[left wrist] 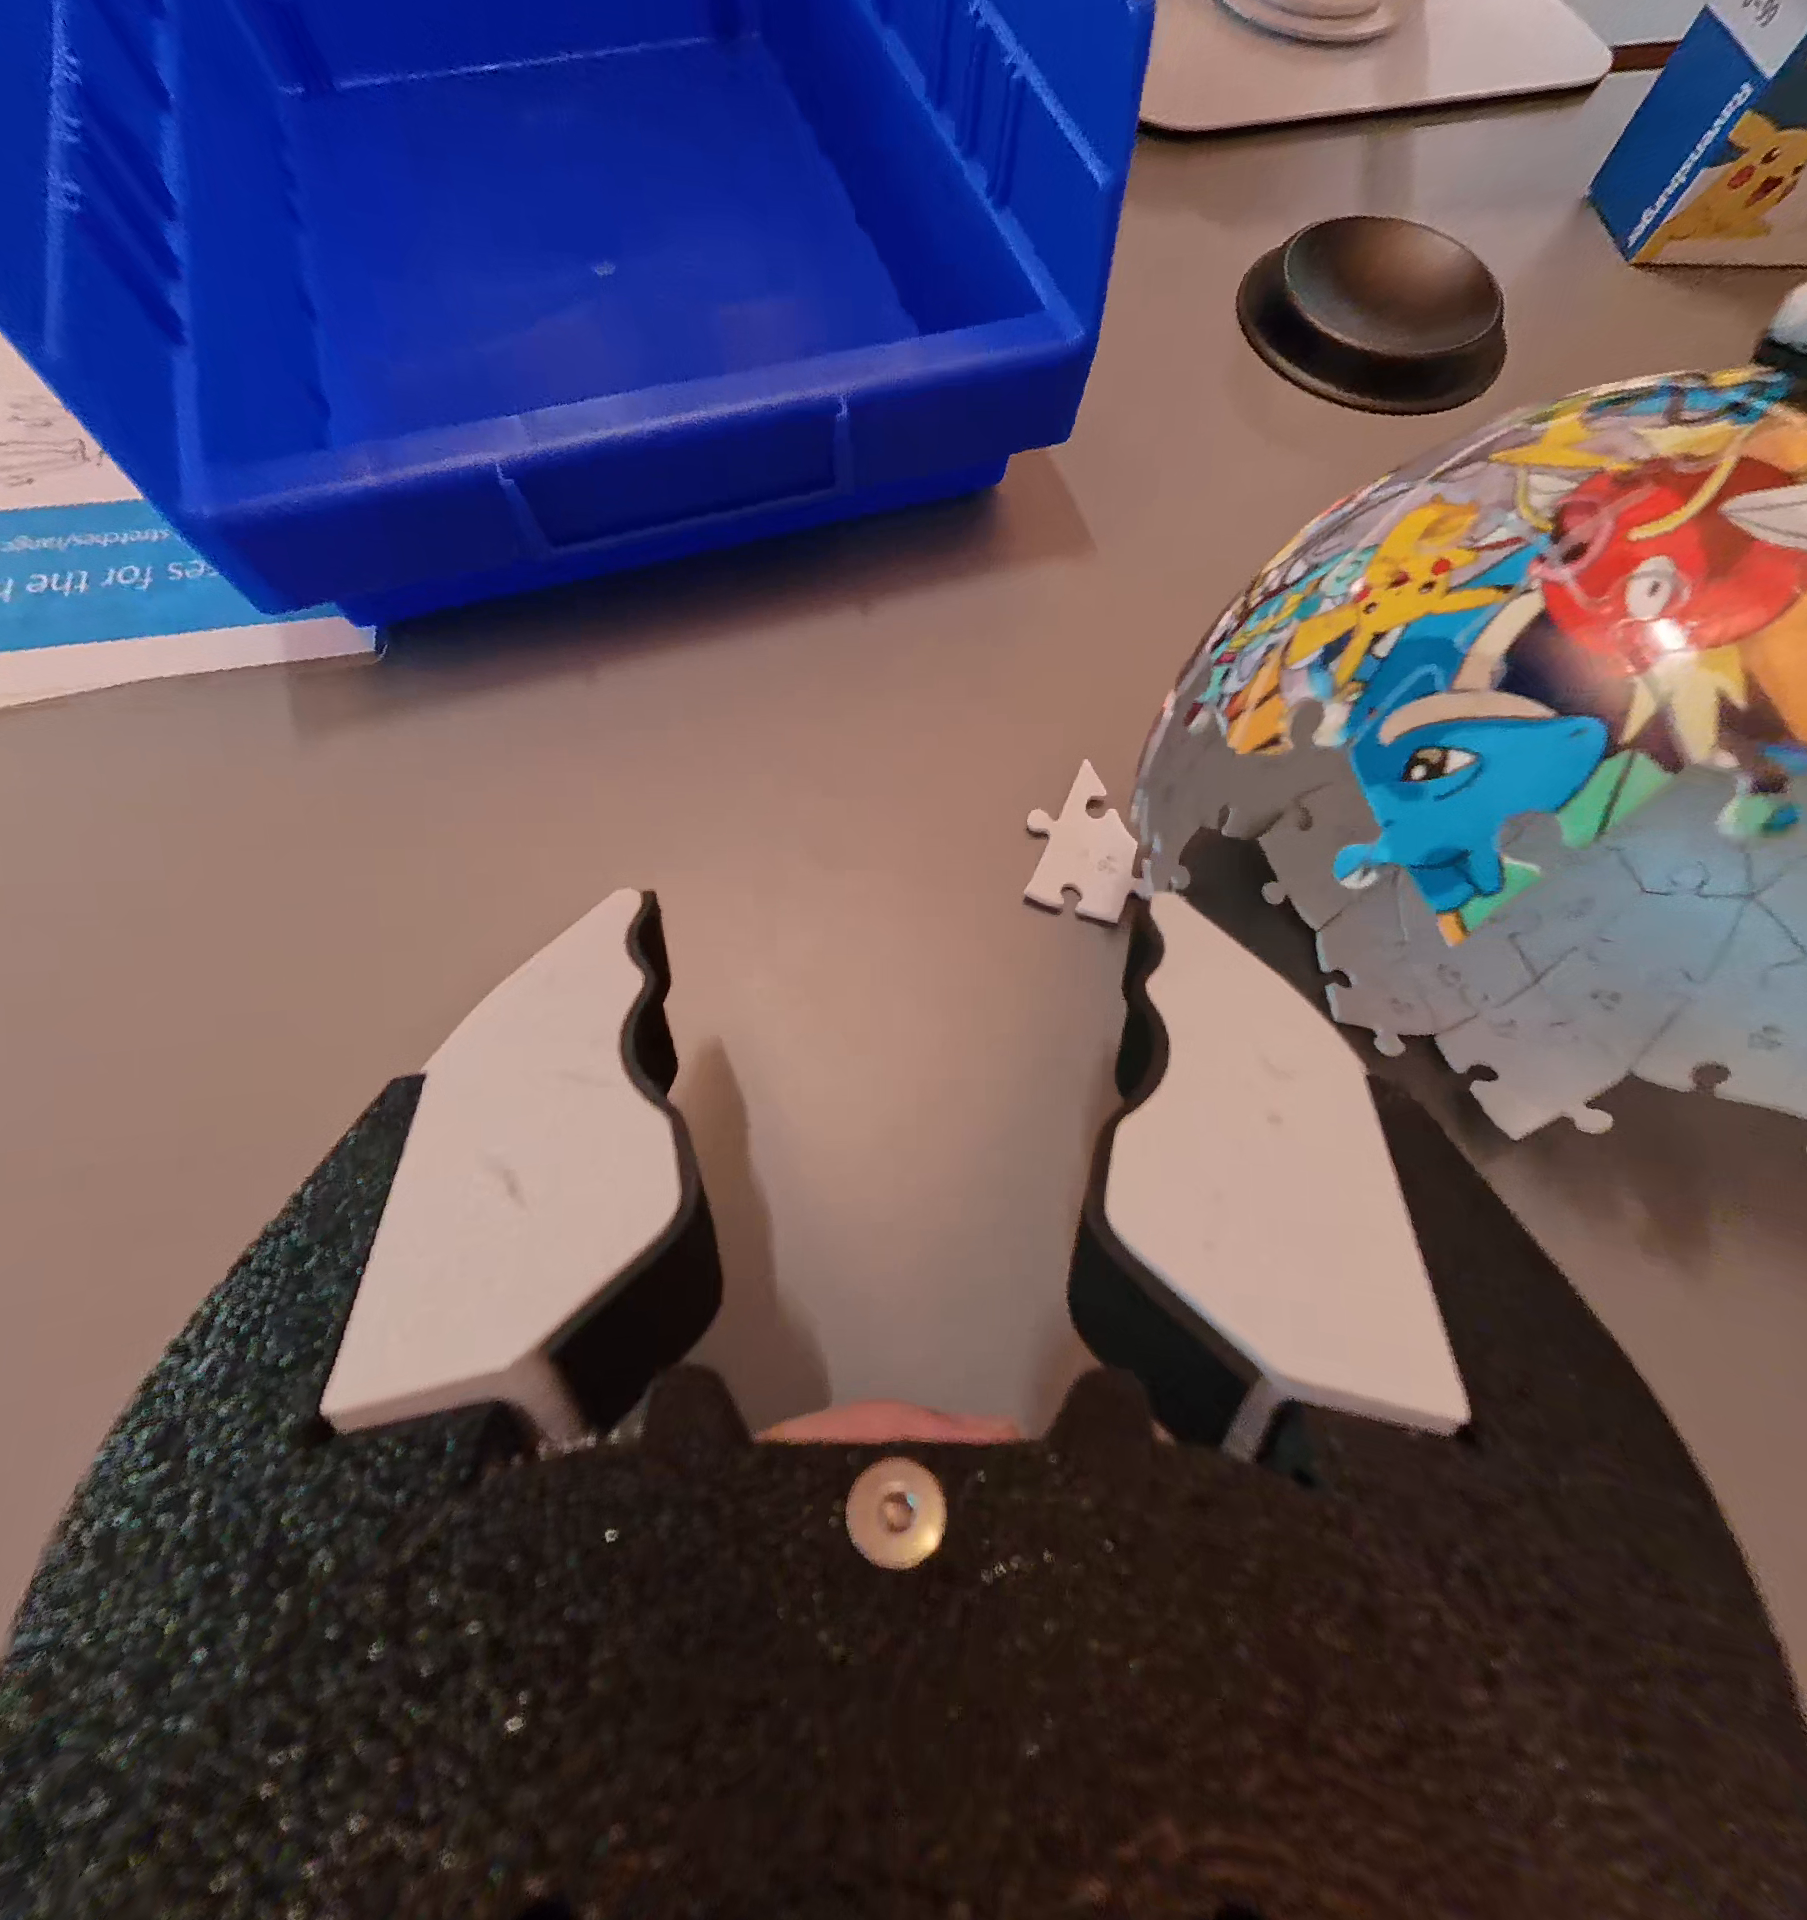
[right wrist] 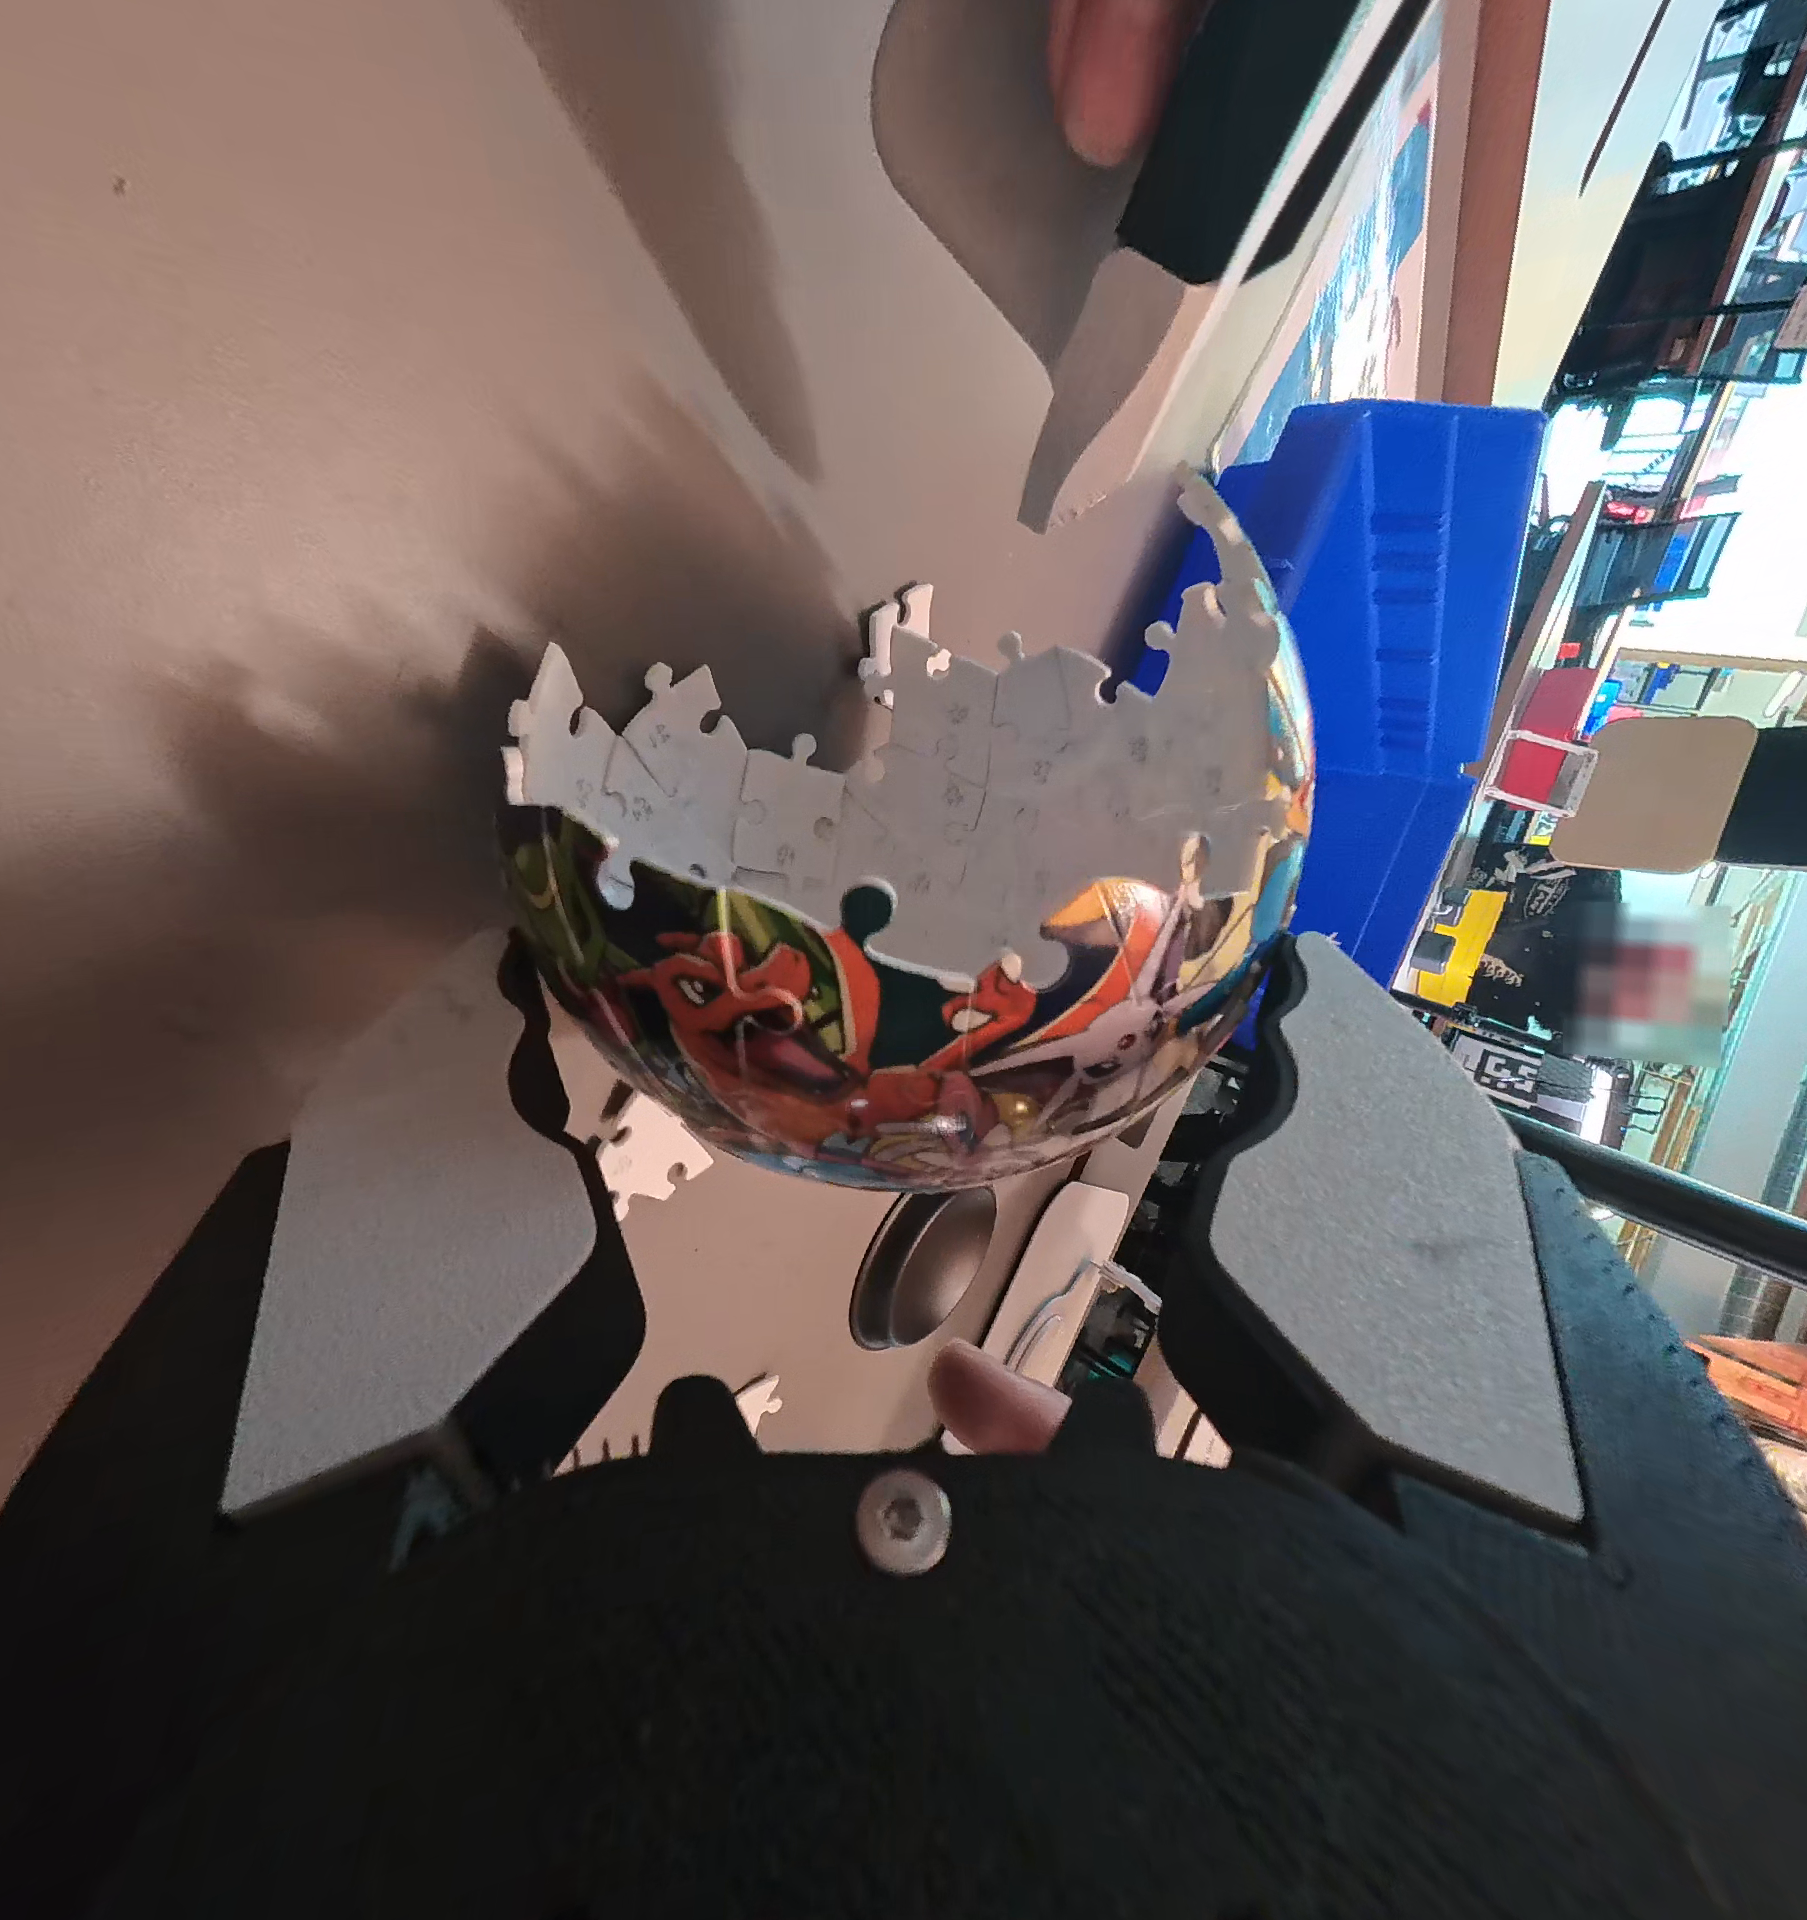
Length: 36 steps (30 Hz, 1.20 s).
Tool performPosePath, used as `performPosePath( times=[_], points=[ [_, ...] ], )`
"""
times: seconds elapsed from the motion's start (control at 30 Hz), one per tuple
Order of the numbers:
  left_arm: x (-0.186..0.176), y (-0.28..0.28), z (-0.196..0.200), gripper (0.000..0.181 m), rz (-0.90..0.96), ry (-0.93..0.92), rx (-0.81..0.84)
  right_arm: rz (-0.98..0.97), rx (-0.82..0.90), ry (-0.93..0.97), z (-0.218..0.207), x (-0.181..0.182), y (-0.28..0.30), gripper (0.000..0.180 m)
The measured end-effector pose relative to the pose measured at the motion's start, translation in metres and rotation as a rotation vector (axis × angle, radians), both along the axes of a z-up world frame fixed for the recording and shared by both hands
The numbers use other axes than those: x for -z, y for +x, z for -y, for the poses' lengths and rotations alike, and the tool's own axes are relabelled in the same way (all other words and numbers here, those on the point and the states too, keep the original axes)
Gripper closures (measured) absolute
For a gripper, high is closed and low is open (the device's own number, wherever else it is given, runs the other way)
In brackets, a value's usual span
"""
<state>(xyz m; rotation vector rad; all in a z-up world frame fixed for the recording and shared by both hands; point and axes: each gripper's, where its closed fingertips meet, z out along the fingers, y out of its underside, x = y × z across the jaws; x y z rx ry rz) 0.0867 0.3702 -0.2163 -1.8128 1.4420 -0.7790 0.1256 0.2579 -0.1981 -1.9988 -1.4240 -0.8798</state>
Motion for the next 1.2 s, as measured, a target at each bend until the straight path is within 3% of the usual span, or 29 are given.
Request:
performPosePath(
  times=[0.43,0.6,0.77,0.93,1.07,1.13,1.2],
  points=[
    [-0.005,-0.036,-0.008,0.111,-0.050,-0.058,0.061,-0.042,-0.010,0.004,0.003,0.000,0.003,0.053],
    [0.000,-0.033,0.008,0.112,-0.078,-0.096,0.126,-0.052,-0.017,0.007,0.001,0.000,-0.001,0.053],
    [0.009,-0.007,0.020,0.131,-0.070,-0.058,0.154,-0.037,-0.008,0.002,0.001,0.000,-0.001,0.053],
    [0.030,0.004,0.030,0.144,-0.155,0.091,0.306,-0.066,0.044,0.000,0.000,0.001,0.004,0.053],
    [0.041,0.015,0.041,0.141,-0.192,0.155,0.421,-0.033,0.092,0.000,0.002,-0.002,0.010,0.055],
    [0.041,0.025,0.043,0.127,-0.184,0.158,0.437,-0.037,0.116,0.018,0.001,-0.005,0.010,0.059],
    [0.041,0.030,0.043,0.131,-0.203,0.164,0.436,-0.039,0.122,0.030,0.000,-0.007,0.008,0.059]
  ],
)
